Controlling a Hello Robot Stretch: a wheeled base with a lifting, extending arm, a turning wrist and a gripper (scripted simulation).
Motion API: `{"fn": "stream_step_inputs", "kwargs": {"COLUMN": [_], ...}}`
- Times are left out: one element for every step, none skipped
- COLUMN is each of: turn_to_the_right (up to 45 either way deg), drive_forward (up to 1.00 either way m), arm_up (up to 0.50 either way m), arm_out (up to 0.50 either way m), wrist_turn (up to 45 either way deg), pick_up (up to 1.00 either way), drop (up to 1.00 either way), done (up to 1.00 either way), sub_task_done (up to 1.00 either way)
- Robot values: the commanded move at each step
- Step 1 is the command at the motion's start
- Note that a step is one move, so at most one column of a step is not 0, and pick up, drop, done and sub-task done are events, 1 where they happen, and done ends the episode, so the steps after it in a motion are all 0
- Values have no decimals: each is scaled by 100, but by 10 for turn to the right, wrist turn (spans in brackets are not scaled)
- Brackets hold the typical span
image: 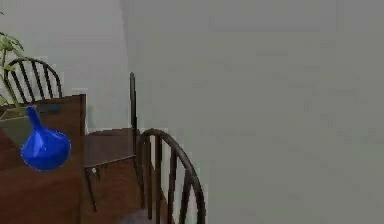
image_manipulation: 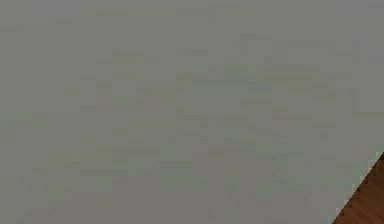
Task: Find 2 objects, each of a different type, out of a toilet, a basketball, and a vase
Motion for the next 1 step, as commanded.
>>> {"fn": "stream_step_inputs", "kwargs": {"turn_to_the_right": [-450], "drive_forward": [0], "arm_up": [0], "arm_out": [0], "wrist_turn": [0], "pick_up": [0], "drop": [0], "done": [0], "sub_task_done": [0]}}
